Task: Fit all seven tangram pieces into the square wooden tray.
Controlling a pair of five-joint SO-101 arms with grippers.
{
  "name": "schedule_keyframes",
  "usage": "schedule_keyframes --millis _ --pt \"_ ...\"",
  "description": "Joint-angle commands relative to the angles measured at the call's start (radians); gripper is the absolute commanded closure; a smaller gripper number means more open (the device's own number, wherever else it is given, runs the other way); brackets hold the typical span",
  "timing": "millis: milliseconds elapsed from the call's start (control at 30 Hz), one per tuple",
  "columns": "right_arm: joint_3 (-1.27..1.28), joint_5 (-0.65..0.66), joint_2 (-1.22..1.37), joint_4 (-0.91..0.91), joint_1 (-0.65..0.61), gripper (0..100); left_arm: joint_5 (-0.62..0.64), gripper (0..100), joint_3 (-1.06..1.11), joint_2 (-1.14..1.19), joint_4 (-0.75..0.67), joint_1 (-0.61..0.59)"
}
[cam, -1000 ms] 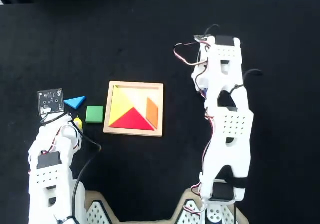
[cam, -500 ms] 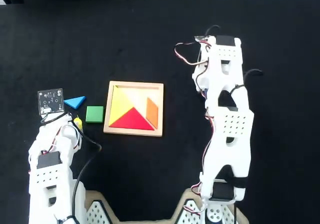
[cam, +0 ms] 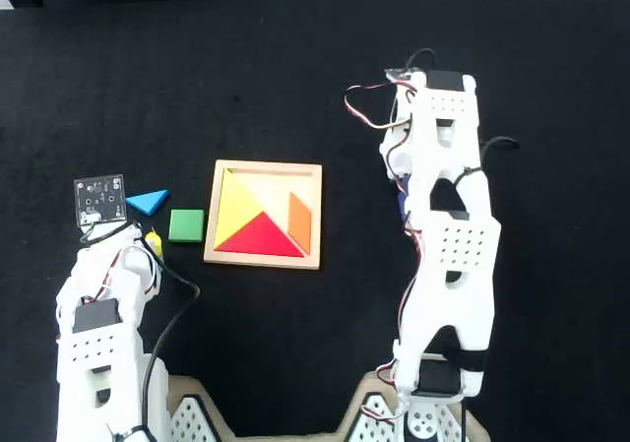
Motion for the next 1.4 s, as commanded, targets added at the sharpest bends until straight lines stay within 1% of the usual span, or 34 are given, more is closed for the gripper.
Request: schedule_keyframes --millis 0,367,567,767,867,967,1100,1233,1367 --pt "-0.013 0.011 -0.004 -0.014 -0.011 85.0 -0.005 83 -0.012 -0.014 -0.018 0.015" --pt "-0.018 0.021 -0.012 -0.014 -0.015 90.3 -0.006 83 -0.012 -0.014 -0.018 0.015" --pt "-0.088 0.037 -0.01 0.017 -0.014 93.6 -0.006 83 -0.012 -0.014 -0.018 0.015" --pt "-0.137 0.037 -0.013 0.044 -0.009 93.5 -0.006 83 -0.012 -0.014 -0.018 0.015" --pt "-0.206 0.038 -0.012 0.087 -0.015 93.5 -0.006 83 -0.012 -0.014 -0.018 0.015" --pt "-0.263 0.038 -0.013 0.091 -0.017 93.5 -0.006 83 -0.012 -0.014 -0.018 0.015" --pt "-0.274 0.041 -0.007 0.089 -0.017 93.5 -0.006 83 -0.012 -0.014 -0.018 0.015" --pt "-0.282 0.081 -0.012 0.089 -0.028 93.5 -0.006 83 -0.012 -0.014 -0.018 0.015" --pt "-0.274 0.109 -0.012 0.089 -0.072 94.0 -0.006 83 -0.012 -0.014 -0.018 0.016"
